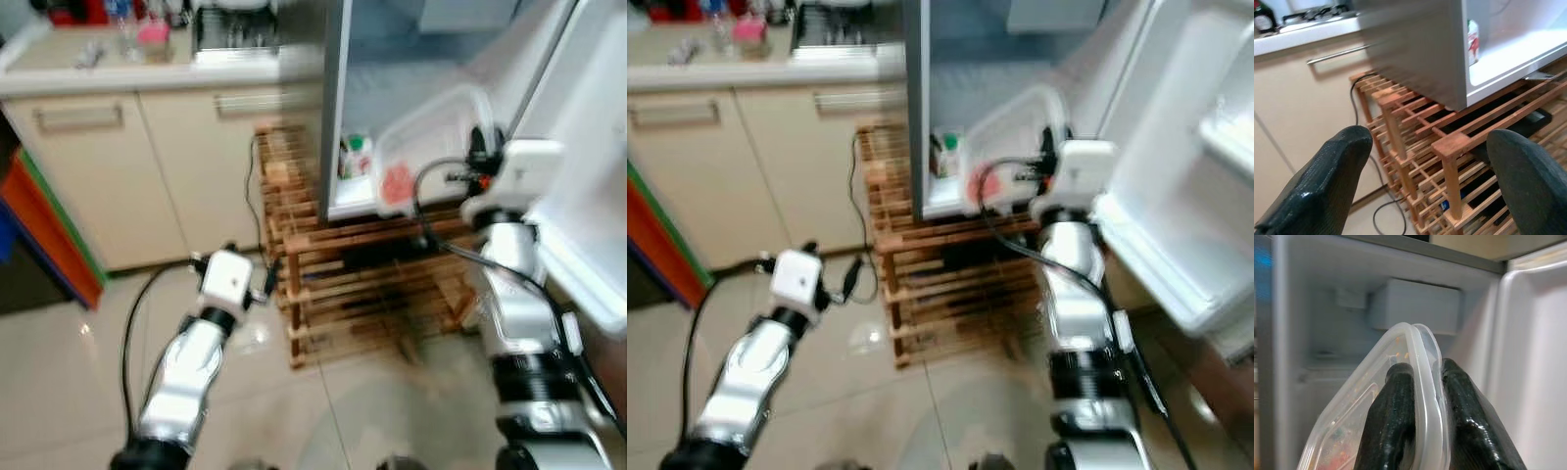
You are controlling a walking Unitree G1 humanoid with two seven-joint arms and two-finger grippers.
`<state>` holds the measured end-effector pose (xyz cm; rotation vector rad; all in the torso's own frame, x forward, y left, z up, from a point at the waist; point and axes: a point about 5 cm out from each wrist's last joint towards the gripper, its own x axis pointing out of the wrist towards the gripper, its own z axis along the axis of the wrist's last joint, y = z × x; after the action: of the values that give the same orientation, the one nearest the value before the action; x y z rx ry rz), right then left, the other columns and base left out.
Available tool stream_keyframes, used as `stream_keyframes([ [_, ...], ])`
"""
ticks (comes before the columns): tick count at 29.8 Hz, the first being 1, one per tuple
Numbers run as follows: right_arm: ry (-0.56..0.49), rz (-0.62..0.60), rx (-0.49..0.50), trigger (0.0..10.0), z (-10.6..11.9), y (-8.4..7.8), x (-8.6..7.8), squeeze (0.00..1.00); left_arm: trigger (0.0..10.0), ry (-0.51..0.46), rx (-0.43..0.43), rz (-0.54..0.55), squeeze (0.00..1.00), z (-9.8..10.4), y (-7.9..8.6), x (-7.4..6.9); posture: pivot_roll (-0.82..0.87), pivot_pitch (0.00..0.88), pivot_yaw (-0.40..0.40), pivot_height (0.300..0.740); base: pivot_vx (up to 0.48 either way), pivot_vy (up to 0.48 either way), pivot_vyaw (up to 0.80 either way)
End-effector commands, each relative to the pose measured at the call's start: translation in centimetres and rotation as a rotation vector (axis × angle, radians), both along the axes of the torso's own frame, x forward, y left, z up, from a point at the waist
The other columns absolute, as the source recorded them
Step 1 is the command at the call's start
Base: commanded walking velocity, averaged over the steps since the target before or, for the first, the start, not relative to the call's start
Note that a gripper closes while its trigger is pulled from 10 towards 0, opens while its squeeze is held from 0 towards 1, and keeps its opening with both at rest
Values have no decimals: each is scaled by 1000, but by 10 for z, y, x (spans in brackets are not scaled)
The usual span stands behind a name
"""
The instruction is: Restocking fridge
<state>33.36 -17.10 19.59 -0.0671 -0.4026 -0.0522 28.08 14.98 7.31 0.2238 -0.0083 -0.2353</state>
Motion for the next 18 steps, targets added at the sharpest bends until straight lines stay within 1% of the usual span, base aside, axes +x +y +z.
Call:
stream_keyframes([
  [1,-11,-17,1,0,2,-5,-1,0,10000,0,8,-17,0,0,-7,2,-29,0,8,715,0,0,0],
  [8,-9,-18,2,0,0,-4,-1,0,10000,-14,20,-33,0,3,-10,3,-29,0,9,715,0,0,0],
  [9,-5,-38,9,0,-1,-6,-1,0,10000,-25,25,-57,0,6,-14,3,-29,0,10,715,0,0,0],
  [12,3,-71,15,0,-3,-10,-1,0,10000,-36,29,-77,0,9,-17,3,-29,0,10,715,0,0,0],
  [14,24,-125,17,0,-6,-18,0,0,10000,-44,21,-92,0,12,-20,4,-28,0,12,715,0,0,0],
  [16,40,-150,14,0,-9,-23,1,0,10000,-49,11,-107,0,14,-22,3,-28,0,12,715,259,0,0],
  [18,39,-147,14,0,-9,-23,1,0,10000,-46,12,-121,0,14,-23,2,-31,0,12,715,444,0,0],
])
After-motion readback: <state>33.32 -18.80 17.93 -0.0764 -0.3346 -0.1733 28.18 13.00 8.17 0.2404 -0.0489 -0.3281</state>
